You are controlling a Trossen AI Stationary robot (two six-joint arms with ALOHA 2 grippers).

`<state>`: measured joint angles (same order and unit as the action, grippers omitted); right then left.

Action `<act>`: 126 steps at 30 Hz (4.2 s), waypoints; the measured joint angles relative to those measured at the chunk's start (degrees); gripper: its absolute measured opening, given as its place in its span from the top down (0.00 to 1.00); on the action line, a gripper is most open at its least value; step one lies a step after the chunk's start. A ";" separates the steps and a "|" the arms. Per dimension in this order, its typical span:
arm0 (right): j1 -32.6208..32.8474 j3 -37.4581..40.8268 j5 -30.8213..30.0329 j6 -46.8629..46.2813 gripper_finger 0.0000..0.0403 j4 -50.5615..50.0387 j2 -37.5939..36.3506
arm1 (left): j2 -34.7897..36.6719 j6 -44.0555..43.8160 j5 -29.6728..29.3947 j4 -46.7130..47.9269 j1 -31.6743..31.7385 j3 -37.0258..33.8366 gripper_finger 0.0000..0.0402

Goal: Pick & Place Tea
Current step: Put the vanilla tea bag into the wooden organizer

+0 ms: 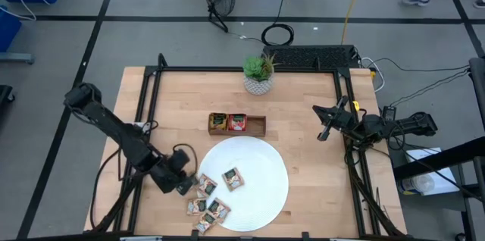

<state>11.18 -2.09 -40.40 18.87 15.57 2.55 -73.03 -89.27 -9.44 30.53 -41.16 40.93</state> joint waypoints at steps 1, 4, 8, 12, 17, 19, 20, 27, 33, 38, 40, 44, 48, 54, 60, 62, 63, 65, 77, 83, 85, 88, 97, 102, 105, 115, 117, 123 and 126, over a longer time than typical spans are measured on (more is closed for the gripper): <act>0.01 0.00 0.00 0.00 0.99 -0.02 0.00 | 0.02 3.81 -2.63 1.43 0.97 2.21 1.00; 0.00 0.00 0.00 0.00 0.99 -0.01 0.00 | 0.02 22.12 -14.75 2.63 4.09 7.48 1.00; 0.01 0.00 -0.01 0.00 0.99 -0.02 -0.01 | 0.11 54.58 -30.01 -9.38 8.61 9.84 1.00; 0.02 0.00 0.00 0.00 0.99 -0.02 0.00 | 0.02 81.35 -27.93 -25.79 15.19 8.63 1.00; 0.01 0.00 -0.01 0.00 1.00 -0.01 0.00 | -1.37 96.15 -19.09 -33.96 24.48 7.58 0.99; 0.00 0.00 0.00 0.00 0.99 0.00 0.00 | -2.53 99.44 -16.79 -37.38 28.43 7.19 1.00; 0.00 0.00 0.00 0.01 0.99 -0.01 0.00 | -3.08 100.90 -15.15 -39.14 30.36 6.76 1.00; 0.02 0.00 0.27 5.84 0.99 0.86 0.00 | -10.44 107.16 8.84 -60.21 41.03 5.38 0.99; 0.15 0.00 3.36 -7.49 0.99 4.15 0.13 | -17.64 106.70 13.32 -72.04 45.51 5.38 1.00; 0.15 0.00 3.20 -13.47 1.00 5.15 0.21 | -21.98 104.57 12.33 -79.02 47.78 5.40 0.99; 0.15 0.00 3.17 -13.40 0.99 5.36 0.22 | -22.27 102.71 9.81 -80.63 48.34 5.40 0.99; -0.91 -0.03 4.24 -11.96 0.98 10.19 3.90 | -22.27 100.53 7.55 -78.73 49.07 6.28 1.00; -2.88 -4.33 6.18 -13.65 0.94 8.07 15.83 | -22.27 100.52 7.36 -73.62 48.98 8.96 1.00; -6.80 -25.30 6.37 -13.56 0.78 -4.34 41.75 | -24.10 99.22 6.30 -70.45 49.02 11.51 1.00; -13.07 -51.22 15.03 -15.29 0.67 -28.89 61.33 | -28.43 99.30 4.56 -70.22 49.02 13.45 1.00; -14.98 -57.63 20.30 -16.53 0.65 -35.83 66.81 | -28.86 99.48 4.10 -70.08 49.04 13.90 1.00; -15.65 -60.23 22.59 -16.85 0.64 -38.31 69.08 | -28.96 99.74 4.03 -70.05 49.02 14.16 1.00; -16.38 -64.78 26.16 -17.48 0.62 -42.10 72.38 | -29.01 100.71 3.66 -69.02 48.90 14.14 1.00; -16.77 -68.33 28.57 -22.32 0.60 -47.08 77.38 | -29.05 104.63 2.81 -67.05 48.86 14.08 1.00; -16.79 -68.32 28.55 -24.22 0.61 -48.16 77.33 | -29.03 106.18 2.81 -67.98 48.86 14.08 1.00; -16.79 -67.94 28.55 -24.22 0.61 -47.77 77.33 | -29.03 106.15 2.82 -68.03 48.86 14.08 1.00; -16.77 -66.79 28.56 -24.92 0.61 -46.60 77.33 | -29.03 106.15 2.83 -68.04 48.86 14.06 1.00; -16.77 -64.13 28.52 -24.19 0.69 -43.48 77.33 | -29.03 105.94 2.87 -68.07 48.86 14.06 1.00; -16.74 -64.13 28.48 -22.07 0.91 -42.90 77.31 | -29.00 105.26 2.92 -67.77 48.86 14.03 1.00; -16.74 -64.13 28.36 -20.49 0.98 -42.75 77.31 | -29.00 105.16 2.94 -67.51 48.86 14.03 1.00; -16.70 -64.13 28.46 -19.23 1.00 -44.95 77.07 | -26.63 101.24 5.31 -63.13 48.60 13.98 0.90; -16.70 -64.13 28.46 -19.21 1.00 -46.20 76.91 | -24.25 100.61 6.15 -61.30 48.48 13.97 0.81; -16.70 -64.89 28.67 -16.24 1.00 -46.03 76.37 | -15.38 98.11 6.15 -48.59 48.36 14.01 0.52; -16.78 -70.03 31.84 -13.70 1.00 -51.26 77.69 | -12.01 97.77 6.13 -42.20 48.25 14.03 0.41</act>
<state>-5.60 -72.11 -8.57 5.17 -35.69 80.24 -85.04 8.50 -3.31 -11.67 7.09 54.96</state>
